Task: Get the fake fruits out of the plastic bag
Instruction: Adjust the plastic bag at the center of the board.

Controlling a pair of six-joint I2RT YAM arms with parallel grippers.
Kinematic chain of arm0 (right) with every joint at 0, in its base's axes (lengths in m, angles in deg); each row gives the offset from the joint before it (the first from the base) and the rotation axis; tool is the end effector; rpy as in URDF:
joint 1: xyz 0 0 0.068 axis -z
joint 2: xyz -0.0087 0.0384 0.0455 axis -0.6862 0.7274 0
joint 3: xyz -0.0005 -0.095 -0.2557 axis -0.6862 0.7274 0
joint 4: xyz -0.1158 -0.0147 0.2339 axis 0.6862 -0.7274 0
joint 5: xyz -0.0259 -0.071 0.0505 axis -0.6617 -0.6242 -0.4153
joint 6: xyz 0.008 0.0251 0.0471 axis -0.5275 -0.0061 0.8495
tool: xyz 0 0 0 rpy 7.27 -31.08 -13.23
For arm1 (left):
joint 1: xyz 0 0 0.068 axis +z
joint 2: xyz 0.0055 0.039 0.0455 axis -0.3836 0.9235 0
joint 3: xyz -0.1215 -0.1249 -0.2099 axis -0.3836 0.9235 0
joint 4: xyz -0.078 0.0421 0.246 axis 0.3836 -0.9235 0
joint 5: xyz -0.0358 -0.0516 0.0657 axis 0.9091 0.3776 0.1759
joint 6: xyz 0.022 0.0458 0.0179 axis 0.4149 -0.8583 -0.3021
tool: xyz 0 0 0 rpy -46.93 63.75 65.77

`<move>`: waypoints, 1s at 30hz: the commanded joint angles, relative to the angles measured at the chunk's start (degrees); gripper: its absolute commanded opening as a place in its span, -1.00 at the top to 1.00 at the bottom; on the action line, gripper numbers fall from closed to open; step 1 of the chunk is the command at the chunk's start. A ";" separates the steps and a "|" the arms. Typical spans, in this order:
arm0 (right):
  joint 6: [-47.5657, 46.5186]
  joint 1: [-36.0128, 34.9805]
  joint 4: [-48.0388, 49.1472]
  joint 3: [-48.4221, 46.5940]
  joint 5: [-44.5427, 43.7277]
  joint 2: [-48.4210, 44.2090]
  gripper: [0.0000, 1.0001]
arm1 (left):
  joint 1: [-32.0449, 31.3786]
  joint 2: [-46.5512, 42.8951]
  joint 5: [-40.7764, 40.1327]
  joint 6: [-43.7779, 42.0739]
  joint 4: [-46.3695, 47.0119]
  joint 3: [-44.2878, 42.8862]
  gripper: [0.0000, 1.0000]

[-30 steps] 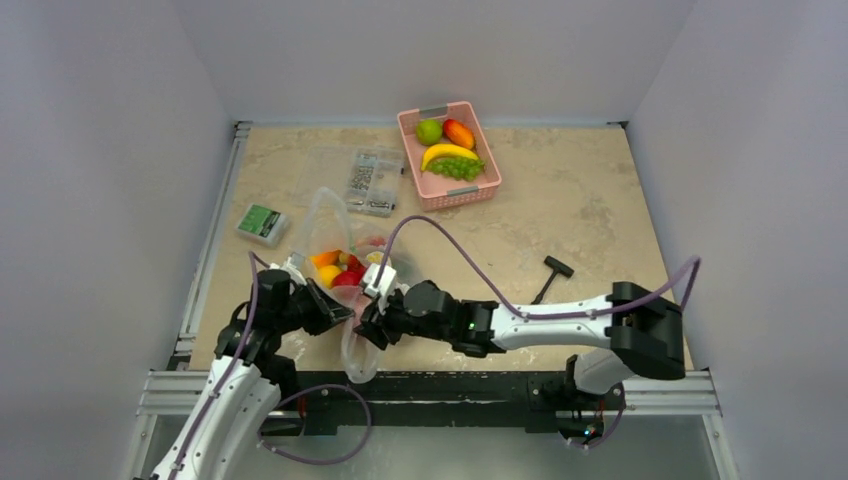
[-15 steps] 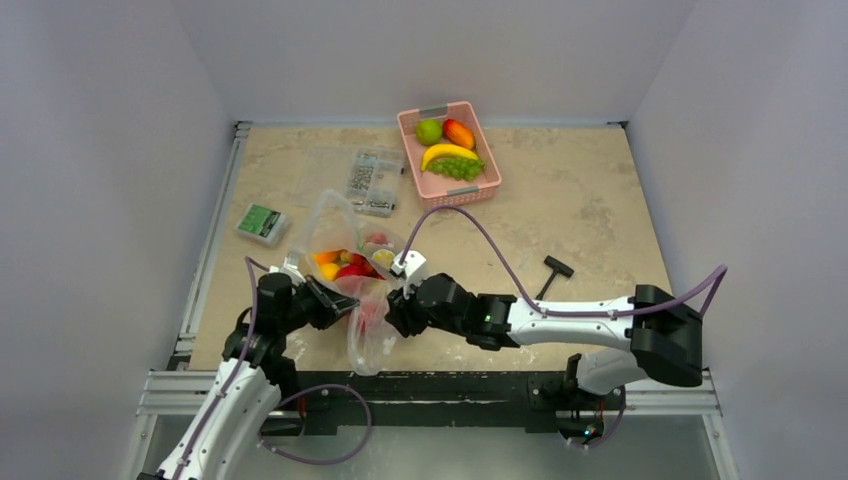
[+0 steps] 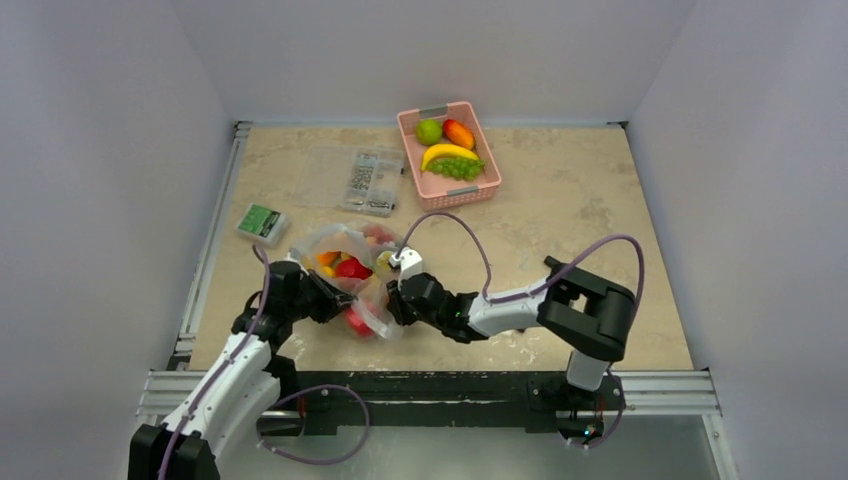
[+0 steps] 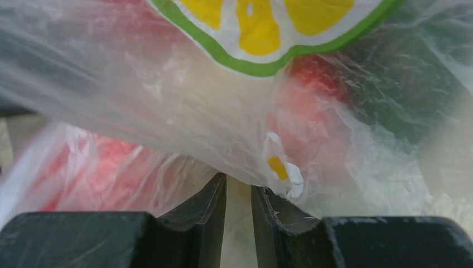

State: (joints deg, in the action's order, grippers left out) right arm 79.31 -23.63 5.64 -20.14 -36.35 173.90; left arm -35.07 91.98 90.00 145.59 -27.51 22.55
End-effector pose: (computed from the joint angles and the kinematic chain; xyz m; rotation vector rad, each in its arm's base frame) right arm 0.1403 0.3058 0.1467 -0.5599 2.1426 0.6838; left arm 0.1373 -0.0416 0.1575 -0.9388 2.3101 -0.9986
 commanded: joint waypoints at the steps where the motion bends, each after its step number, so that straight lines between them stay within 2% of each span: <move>1: -3.62 2.43 8.50 -8.16 -5.15 5.70 0.54 | -0.06 2.97 0.42 -6.65 -8.01 -5.29 1.00; 6: -6.48 3.59 4.28 -12.37 -6.17 3.63 0.52 | -0.11 -3.69 3.69 -6.73 -14.78 -8.53 1.00; 11: -6.80 3.58 -3.43 -9.99 -1.81 -3.77 0.29 | -0.10 -8.70 2.55 -4.60 -23.18 -6.61 1.00; 15: -8.48 3.42 -14.17 -12.08 2.09 -9.88 0.17 | -0.14 -7.01 7.58 -1.75 -19.00 -1.02 1.00; 20: -11.28 3.32 -16.58 -12.42 6.14 -17.94 -0.16 | -0.14 -2.71 7.61 -4.10 -20.69 -1.47 1.00; 24: -13.01 3.13 -19.38 -18.84 9.91 -15.16 -0.20 | -0.14 -4.13 6.75 -4.07 -22.01 -1.82 1.00; 30: -13.75 1.05 -15.88 -26.44 17.77 -7.15 -0.24 | -0.14 -7.02 5.55 -3.47 -23.61 -1.99 1.00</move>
State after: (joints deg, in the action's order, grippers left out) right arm 67.68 -20.64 -11.56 -41.25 -25.44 162.36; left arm -35.00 86.17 95.88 142.66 -49.54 21.13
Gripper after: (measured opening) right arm 0.602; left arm 0.004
